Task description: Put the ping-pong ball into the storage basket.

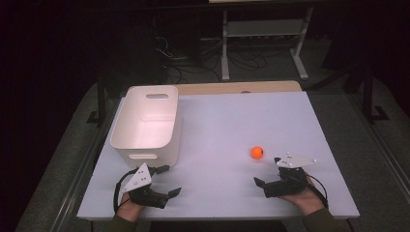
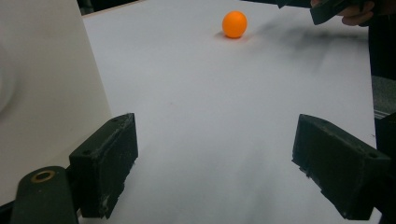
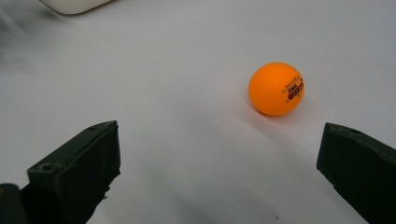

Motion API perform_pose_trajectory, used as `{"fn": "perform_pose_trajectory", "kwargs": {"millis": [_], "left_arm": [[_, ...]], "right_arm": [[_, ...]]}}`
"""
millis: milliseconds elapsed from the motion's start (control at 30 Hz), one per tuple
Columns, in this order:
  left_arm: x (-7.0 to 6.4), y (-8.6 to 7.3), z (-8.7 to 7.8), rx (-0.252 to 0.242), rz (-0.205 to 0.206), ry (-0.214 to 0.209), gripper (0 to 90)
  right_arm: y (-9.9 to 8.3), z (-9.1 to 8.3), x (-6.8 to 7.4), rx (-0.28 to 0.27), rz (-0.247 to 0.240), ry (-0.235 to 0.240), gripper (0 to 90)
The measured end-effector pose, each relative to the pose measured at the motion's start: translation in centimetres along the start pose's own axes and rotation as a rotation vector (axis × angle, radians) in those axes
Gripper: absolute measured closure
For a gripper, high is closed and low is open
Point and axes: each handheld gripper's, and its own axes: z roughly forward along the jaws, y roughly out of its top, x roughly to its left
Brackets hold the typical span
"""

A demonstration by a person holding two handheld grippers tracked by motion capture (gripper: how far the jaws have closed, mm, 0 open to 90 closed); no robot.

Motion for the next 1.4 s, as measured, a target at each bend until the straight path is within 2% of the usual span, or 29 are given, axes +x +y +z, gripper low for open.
{"fn": "perform_pose_trajectory", "kwargs": {"millis": [700,1400], "left_arm": [[-0.07,0.0,-0.01,-0.001,0.005,0.007,14.0],[-0.05,-0.01,-0.06,-0.003,0.006,0.003,14.0]], "right_arm": [[0.52,-0.04,0.44,0.003,-0.015,0.012,0.0],[0.99,0.27,0.2,0.0,-0.026,0.013,0.0]]}}
